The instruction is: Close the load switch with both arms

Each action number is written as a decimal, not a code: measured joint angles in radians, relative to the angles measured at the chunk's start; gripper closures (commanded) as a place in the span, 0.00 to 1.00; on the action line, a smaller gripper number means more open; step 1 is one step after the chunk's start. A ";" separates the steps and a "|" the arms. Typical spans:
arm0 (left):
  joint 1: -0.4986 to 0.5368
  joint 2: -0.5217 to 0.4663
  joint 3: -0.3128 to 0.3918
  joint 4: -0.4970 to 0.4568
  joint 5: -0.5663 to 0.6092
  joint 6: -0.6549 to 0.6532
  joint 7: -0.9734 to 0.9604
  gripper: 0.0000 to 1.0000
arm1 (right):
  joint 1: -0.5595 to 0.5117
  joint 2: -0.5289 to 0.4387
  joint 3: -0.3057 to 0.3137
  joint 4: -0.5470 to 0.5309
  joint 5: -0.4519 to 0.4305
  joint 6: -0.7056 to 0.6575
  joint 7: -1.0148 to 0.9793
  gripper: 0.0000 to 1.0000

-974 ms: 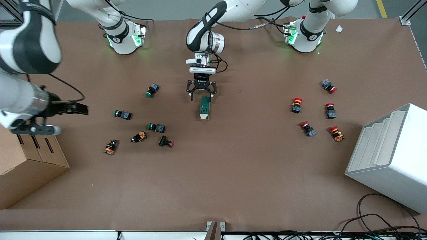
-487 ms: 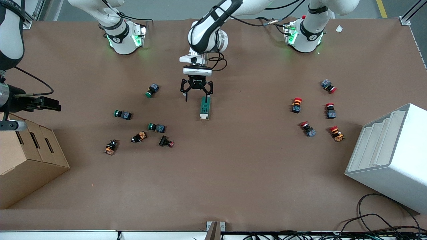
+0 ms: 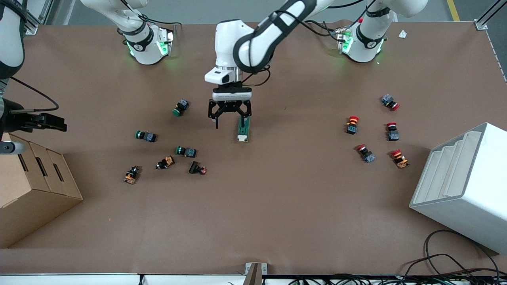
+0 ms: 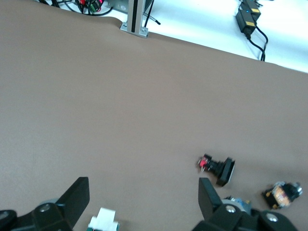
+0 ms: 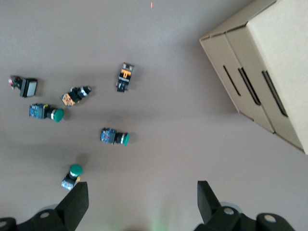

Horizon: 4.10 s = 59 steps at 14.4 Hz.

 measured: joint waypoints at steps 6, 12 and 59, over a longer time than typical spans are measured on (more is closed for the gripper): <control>0.108 -0.049 0.001 0.070 -0.267 0.004 0.206 0.00 | 0.000 0.006 0.003 0.001 0.001 -0.017 0.000 0.00; 0.219 -0.065 0.002 0.164 -0.502 -0.094 0.435 0.00 | -0.018 -0.015 0.000 -0.018 0.002 -0.028 -0.001 0.00; 0.845 -0.756 0.058 -0.143 -0.994 -0.828 1.799 0.00 | -0.017 -0.388 0.016 -0.261 0.033 -0.006 -0.019 0.00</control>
